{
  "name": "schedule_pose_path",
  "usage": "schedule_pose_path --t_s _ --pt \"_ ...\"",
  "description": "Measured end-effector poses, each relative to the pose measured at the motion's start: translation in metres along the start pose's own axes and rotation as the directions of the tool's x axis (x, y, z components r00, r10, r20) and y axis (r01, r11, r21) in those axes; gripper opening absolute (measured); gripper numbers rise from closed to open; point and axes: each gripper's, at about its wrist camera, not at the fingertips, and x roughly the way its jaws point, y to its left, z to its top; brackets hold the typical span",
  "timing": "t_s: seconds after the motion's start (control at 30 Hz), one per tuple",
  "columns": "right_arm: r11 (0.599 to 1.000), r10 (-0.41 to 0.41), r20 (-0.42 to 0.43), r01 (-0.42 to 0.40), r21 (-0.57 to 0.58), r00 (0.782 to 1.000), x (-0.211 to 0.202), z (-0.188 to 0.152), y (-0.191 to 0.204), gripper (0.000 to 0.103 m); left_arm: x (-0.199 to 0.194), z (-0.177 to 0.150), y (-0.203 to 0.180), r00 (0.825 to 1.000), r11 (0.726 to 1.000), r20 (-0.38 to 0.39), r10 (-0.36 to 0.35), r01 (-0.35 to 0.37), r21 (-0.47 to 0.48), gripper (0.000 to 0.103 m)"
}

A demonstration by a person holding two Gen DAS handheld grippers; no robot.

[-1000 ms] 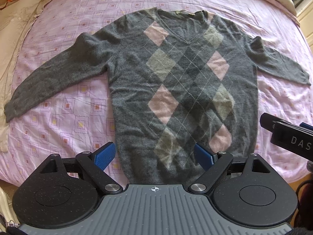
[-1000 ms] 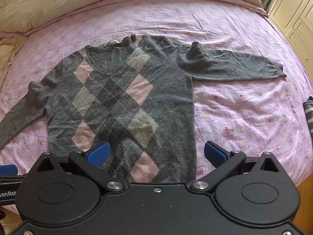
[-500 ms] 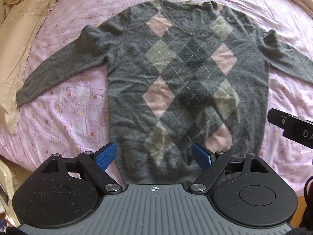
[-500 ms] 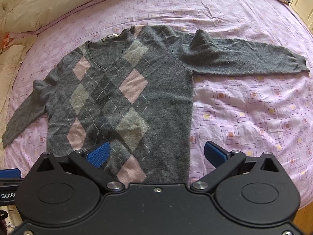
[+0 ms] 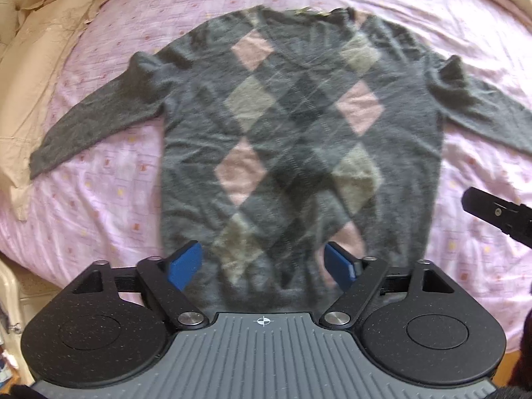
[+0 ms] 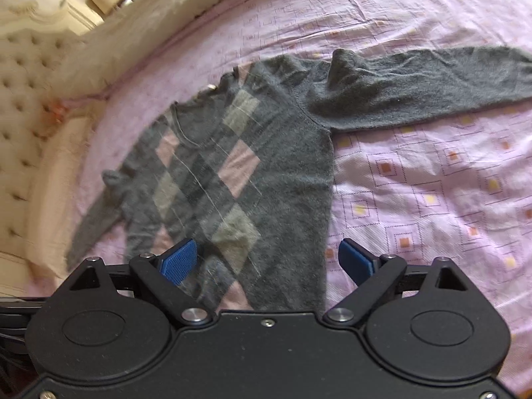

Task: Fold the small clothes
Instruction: 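Move the right tool to the sleeve cuff and close on it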

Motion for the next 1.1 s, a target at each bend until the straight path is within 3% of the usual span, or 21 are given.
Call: schedule_pose_path --t_s 0.07,0.17,0.3,0.37,0.43,0.53,0.63,0.7,0.77,0.9,1.03,1.1 --pt "0.999 0.013 0.004 -0.013 0.044 1.000 0.000 0.003 -0.021 0.093 -0.002 0.000 -0.007 0.999 1.000 0.020 -0.026 0.026 -0.009 0.075" --pt "0.996 -0.039 0.043 0.035 0.087 0.998 -0.004 0.008 -0.056 0.093 -0.010 0.002 -0.016 0.994 0.997 0.083 -0.076 0.078 -0.016 0.067" --pt "0.989 -0.099 0.136 0.082 0.125 0.986 -0.018 0.022 -0.106 0.093 -0.027 0.006 -0.025 0.969 0.994 0.227 -0.096 0.104 -0.021 0.067" --pt "0.982 -0.140 0.207 0.109 0.154 0.968 -0.027 0.031 -0.130 0.093 -0.035 0.010 -0.030 0.946 0.994 0.308 -0.100 0.110 -0.015 0.067" --pt "0.966 -0.216 0.281 0.162 0.203 0.935 -0.035 0.041 -0.154 0.095 -0.042 0.014 -0.036 0.919 0.993 0.380 -0.105 0.115 -0.005 0.067" --pt "0.940 -0.294 0.326 0.210 0.268 0.898 -0.041 0.060 -0.190 0.096 -0.042 0.021 -0.047 0.893 0.992 0.433 -0.125 0.124 0.029 0.067" --pt "0.909 -0.345 0.307 0.235 0.344 0.887 -0.040 0.079 -0.229 0.093 -0.034 0.030 -0.057 0.910 0.993 0.399 -0.113 0.111 0.027 0.067" --pt "0.895 -0.352 0.296 0.227 0.385 0.888 -0.037 0.089 -0.253 0.074 -0.025 0.035 -0.061 0.924 0.993 0.364 -0.115 0.119 0.013 0.067" --pt "0.878 -0.359 0.282 0.220 0.424 0.890 -0.034 0.098 -0.274 0.070 -0.016 0.033 -0.058 0.931 0.988 0.335 -0.147 0.155 0.005 0.067" --pt "0.855 -0.359 0.298 0.184 0.485 0.885 -0.030 0.109 -0.308 0.068 -0.006 0.033 -0.052 0.940 0.982 0.294 -0.171 0.187 -0.029 0.067" --pt "0.829 -0.327 0.313 0.112 0.547 0.891 -0.020 0.114 -0.333 0.066 0.000 0.035 -0.048 0.955 0.990 0.272 -0.121 0.136 -0.037 0.067" --pt "0.833 -0.319 0.354 0.083 0.546 0.879 -0.018 0.117 -0.337 0.066 0.003 0.037 -0.047 0.963 0.994 0.253 -0.095 0.106 -0.032 0.067"
